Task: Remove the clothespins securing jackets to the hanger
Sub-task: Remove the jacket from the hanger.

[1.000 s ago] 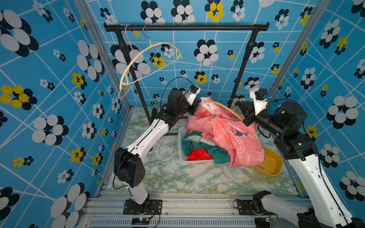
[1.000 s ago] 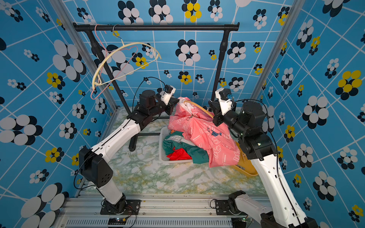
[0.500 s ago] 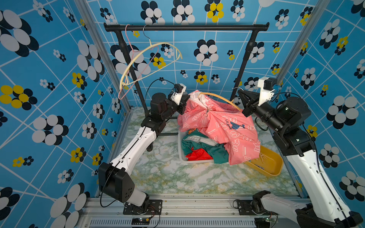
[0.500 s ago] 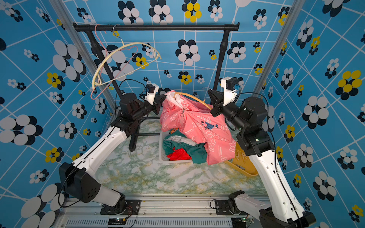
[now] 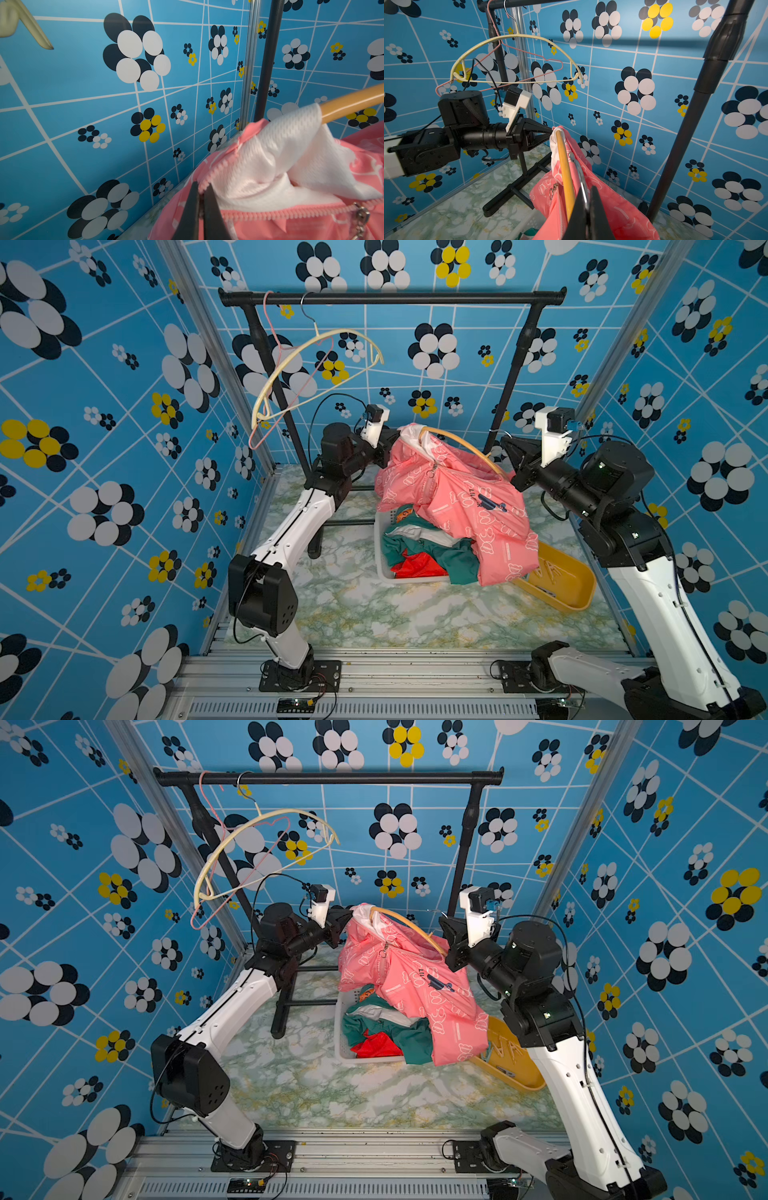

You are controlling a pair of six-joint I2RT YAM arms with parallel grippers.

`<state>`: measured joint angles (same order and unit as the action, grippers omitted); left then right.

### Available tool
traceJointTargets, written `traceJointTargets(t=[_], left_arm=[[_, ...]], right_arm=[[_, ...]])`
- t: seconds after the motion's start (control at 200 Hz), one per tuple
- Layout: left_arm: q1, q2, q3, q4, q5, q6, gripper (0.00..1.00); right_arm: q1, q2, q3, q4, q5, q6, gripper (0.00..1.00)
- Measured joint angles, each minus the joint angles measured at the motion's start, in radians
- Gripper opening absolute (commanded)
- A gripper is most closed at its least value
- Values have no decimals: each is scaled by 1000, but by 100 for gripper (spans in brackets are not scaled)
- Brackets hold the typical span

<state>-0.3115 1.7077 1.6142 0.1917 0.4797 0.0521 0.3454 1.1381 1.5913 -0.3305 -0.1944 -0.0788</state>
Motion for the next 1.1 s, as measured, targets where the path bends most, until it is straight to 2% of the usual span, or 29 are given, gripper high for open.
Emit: traceJointTargets(t=[0.16,0.225,0.39,0.58,0.7,0.839,0.984,1.099], left_arm=[[0,57,44,-16,-17,0,0],[8,84,44,-39,-67,0,0],[84,182,43,-88,-172,-8,0],[150,170,-4,-102,-269,-18,0],[97,92,-62,-101,-273,-1,0],[-29,-59,-103,-94,-255,38,0],[-121,-182,-95,-48,-197,64,0],[-162,-194,-19,-36,-164,78,0]], right_arm=[[0,-34,-7,-26,56,-50,0],[-1,-76,-15,-27,91,-67,0],[-8,-232,-15,24,164,-80,0],[-26,-300,-6,120,242,-125,0],[-27,-259,-14,141,261,-127,0],[-27,-212,-59,140,261,-127,0],[-27,-205,-110,133,264,-125,0],[-27,-218,-134,143,264,-123,0]])
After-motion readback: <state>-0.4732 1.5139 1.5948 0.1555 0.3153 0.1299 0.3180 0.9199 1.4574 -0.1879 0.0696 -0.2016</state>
